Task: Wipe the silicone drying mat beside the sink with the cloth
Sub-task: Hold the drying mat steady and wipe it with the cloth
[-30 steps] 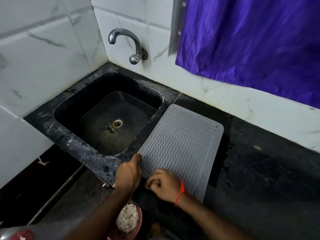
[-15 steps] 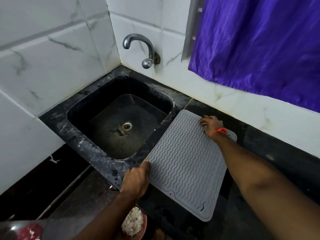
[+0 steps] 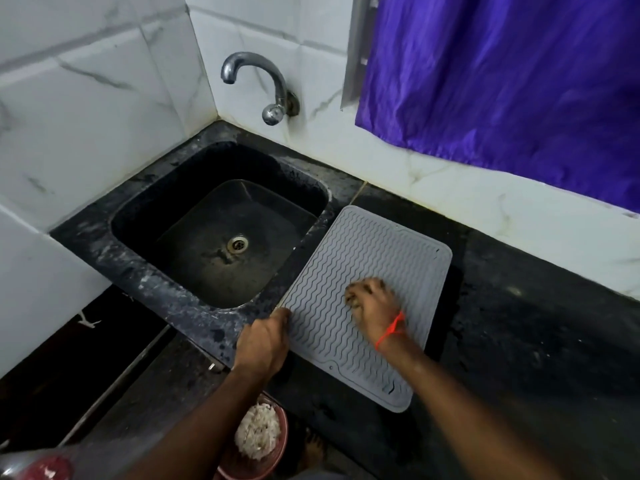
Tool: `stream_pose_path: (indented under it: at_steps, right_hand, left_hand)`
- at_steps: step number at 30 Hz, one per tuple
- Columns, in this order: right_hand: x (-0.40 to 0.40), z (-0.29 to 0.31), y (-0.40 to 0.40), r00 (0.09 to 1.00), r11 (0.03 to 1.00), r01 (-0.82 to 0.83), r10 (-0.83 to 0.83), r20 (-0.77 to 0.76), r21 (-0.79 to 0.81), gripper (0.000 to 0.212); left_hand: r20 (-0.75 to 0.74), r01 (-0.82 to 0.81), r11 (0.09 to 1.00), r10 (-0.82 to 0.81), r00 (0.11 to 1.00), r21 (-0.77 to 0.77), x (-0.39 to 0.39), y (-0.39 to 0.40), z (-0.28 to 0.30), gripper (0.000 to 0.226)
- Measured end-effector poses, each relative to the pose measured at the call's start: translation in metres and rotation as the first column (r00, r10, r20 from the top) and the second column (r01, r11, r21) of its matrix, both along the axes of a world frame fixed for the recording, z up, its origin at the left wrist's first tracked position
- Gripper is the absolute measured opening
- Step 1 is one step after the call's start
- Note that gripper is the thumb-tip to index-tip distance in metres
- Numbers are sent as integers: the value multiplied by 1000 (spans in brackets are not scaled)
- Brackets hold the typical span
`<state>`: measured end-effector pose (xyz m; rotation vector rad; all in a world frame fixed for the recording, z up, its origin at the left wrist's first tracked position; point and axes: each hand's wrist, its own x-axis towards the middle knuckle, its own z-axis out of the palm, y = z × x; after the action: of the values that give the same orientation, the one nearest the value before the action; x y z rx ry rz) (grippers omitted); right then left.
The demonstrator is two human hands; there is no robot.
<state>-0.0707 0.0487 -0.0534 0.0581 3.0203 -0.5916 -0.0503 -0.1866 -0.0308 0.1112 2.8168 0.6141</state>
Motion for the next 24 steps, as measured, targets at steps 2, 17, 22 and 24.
stream_pose_path:
  at_steps: [2,17,22,24]
  right_hand:
    - [43,-1,-23,998,998,-57,56,-17,-30,34]
    - [-88,53,95,931,881,301,-355,-89,-365,30]
    - [-135,25,119,965,978,207,-210,156,33,46]
    - [-134,16,110,959,968,227,-242,148,110,45]
  left_hand:
    - [3,6,1000,-6,1000,12,1,0,0,32]
    - [21,56,998,-56,998,18,6,1,5,33]
    - [41,59,998,-60,997,35,4,0,5,33]
    - [32,50,998,-51,998,28,3,0,5,33]
